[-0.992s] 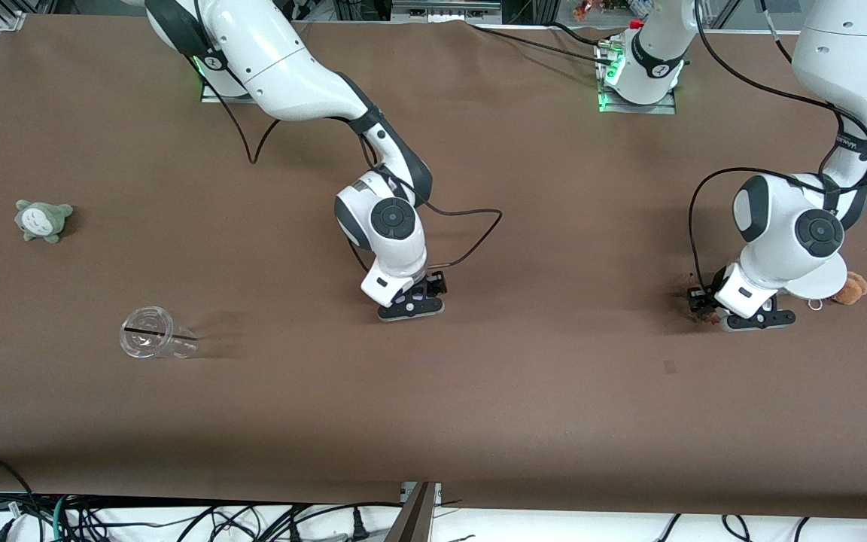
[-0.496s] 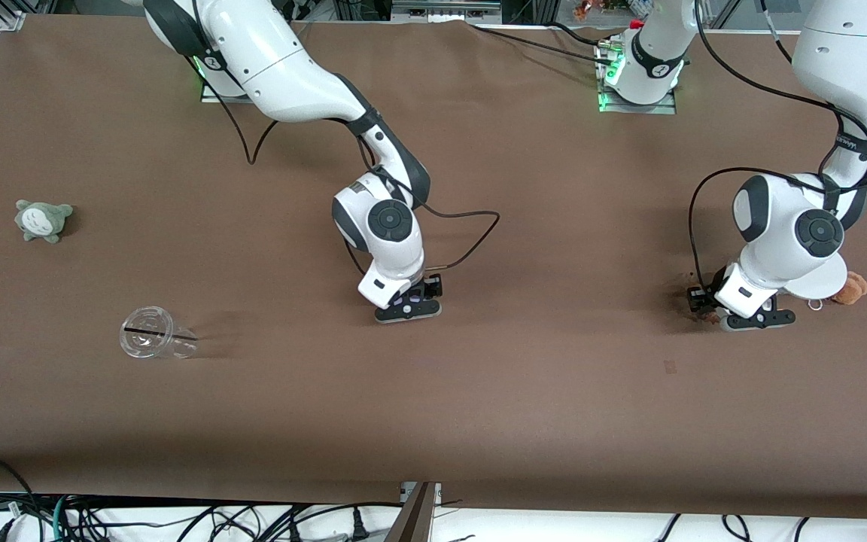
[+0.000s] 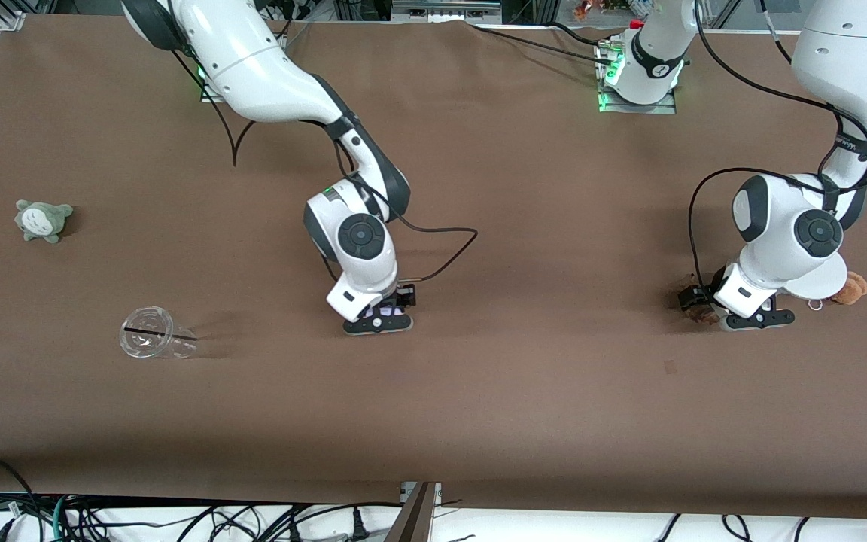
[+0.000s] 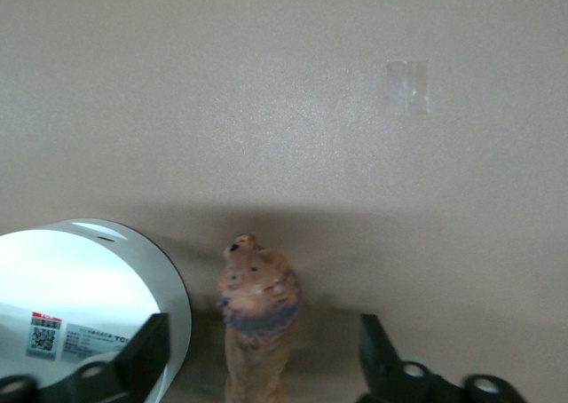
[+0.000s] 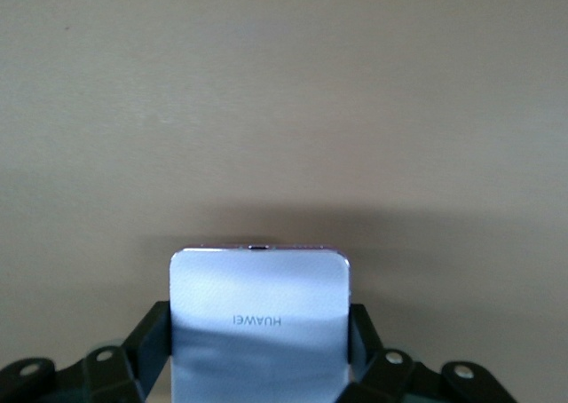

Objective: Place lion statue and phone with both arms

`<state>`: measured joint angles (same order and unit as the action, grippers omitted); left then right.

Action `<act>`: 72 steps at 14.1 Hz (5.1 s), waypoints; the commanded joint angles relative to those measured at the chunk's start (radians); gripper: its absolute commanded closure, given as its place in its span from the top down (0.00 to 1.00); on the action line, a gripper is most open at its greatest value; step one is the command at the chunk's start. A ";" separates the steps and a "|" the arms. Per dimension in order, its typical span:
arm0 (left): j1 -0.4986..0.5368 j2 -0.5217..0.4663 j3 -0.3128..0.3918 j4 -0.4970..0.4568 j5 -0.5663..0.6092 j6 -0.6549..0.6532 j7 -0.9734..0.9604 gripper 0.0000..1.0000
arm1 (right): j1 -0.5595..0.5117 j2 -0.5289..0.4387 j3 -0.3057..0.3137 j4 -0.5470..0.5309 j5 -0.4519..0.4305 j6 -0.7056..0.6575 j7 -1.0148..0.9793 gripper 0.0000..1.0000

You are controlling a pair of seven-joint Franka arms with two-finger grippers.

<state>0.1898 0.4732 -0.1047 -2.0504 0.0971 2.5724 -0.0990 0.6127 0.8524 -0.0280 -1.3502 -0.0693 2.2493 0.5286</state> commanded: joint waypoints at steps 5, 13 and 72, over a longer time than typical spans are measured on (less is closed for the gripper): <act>-0.006 -0.059 -0.016 0.024 0.015 -0.076 -0.018 1.00 | -0.172 -0.214 0.002 -0.354 0.000 0.172 -0.237 0.37; -0.003 -0.140 -0.125 0.088 0.013 -0.240 -0.173 1.00 | -0.381 -0.184 0.010 -0.354 0.138 0.187 -0.521 0.38; -0.128 -0.366 0.036 0.576 -0.093 -1.011 -0.014 1.00 | -0.387 -0.750 -0.020 -0.179 0.082 -0.675 -0.447 1.00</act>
<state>0.0609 0.1000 -0.0728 -1.4936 0.0177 1.5650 -0.1127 0.2257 0.0951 -0.0525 -1.5555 0.0143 1.5913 0.0667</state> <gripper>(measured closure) 0.000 0.000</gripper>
